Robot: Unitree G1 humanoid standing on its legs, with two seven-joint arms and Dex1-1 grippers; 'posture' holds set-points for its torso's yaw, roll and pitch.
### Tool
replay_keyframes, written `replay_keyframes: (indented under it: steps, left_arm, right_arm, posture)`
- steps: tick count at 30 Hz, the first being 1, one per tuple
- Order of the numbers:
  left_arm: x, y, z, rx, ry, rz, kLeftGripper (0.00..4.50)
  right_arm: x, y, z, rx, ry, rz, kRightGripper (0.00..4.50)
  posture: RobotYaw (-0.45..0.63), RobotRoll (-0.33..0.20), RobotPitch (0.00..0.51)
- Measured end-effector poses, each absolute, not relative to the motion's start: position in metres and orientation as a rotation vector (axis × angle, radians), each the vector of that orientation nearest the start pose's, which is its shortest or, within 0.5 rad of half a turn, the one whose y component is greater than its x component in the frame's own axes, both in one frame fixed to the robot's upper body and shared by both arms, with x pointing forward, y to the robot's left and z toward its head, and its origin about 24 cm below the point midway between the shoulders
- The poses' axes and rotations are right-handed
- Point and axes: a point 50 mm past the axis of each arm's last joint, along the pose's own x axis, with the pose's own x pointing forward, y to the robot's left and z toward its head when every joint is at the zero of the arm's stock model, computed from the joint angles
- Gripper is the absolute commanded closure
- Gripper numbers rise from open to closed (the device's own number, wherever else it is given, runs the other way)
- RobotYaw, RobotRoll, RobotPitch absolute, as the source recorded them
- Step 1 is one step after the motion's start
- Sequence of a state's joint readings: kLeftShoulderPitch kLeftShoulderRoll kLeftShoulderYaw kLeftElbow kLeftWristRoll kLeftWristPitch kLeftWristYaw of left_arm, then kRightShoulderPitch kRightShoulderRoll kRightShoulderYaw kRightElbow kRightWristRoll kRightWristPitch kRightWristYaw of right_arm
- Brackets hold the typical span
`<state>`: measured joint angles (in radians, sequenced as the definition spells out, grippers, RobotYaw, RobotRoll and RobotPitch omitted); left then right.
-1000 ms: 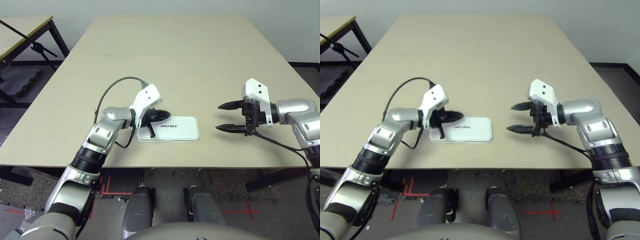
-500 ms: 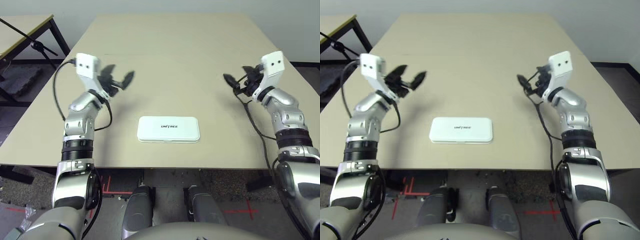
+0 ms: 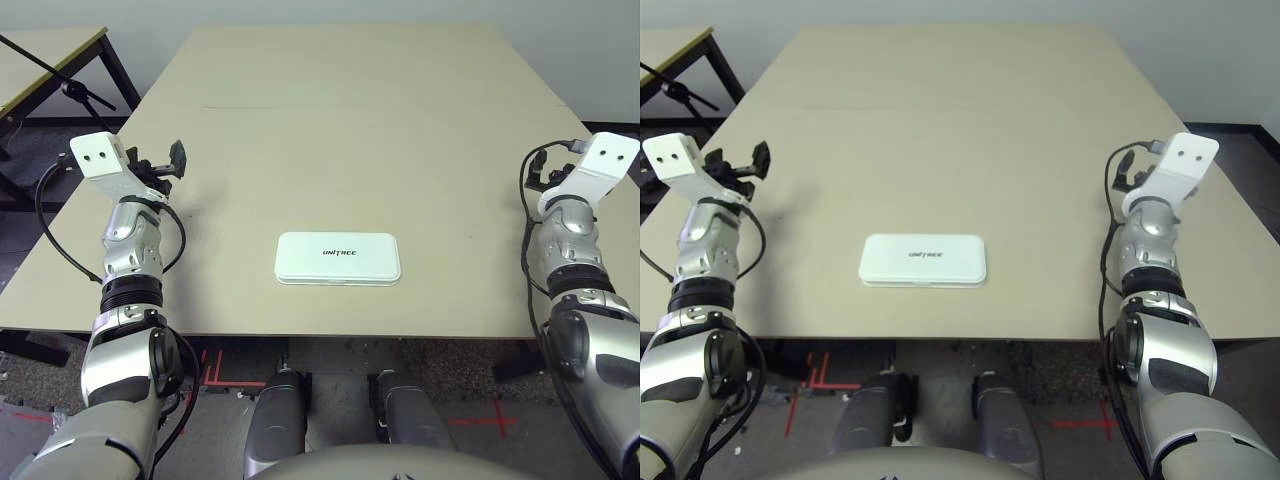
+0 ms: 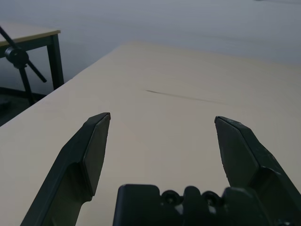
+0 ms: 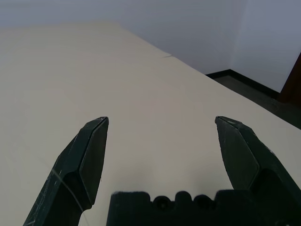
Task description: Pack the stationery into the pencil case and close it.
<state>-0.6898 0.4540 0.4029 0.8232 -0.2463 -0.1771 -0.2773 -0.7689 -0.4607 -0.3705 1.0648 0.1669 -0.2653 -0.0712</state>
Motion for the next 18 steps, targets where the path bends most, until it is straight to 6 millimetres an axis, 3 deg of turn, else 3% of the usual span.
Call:
replay_keyframes:
  steps: [6,18]
  left_arm:
    - [0.354,0.301,0.132,-0.05,-0.194,0.147,0.02]
    - [0.356,0.295,0.13,-0.045,-0.186,0.128,0.02]
  right_arm:
    - [0.36,-0.312,0.123,0.018,-0.131,-0.46,0.0]
    - [0.364,-0.301,0.121,0.021,-0.138,-0.396,0.0]
  posture:
    - [-0.03,0.0,0.133]
    - [-0.05,0.0,0.12]
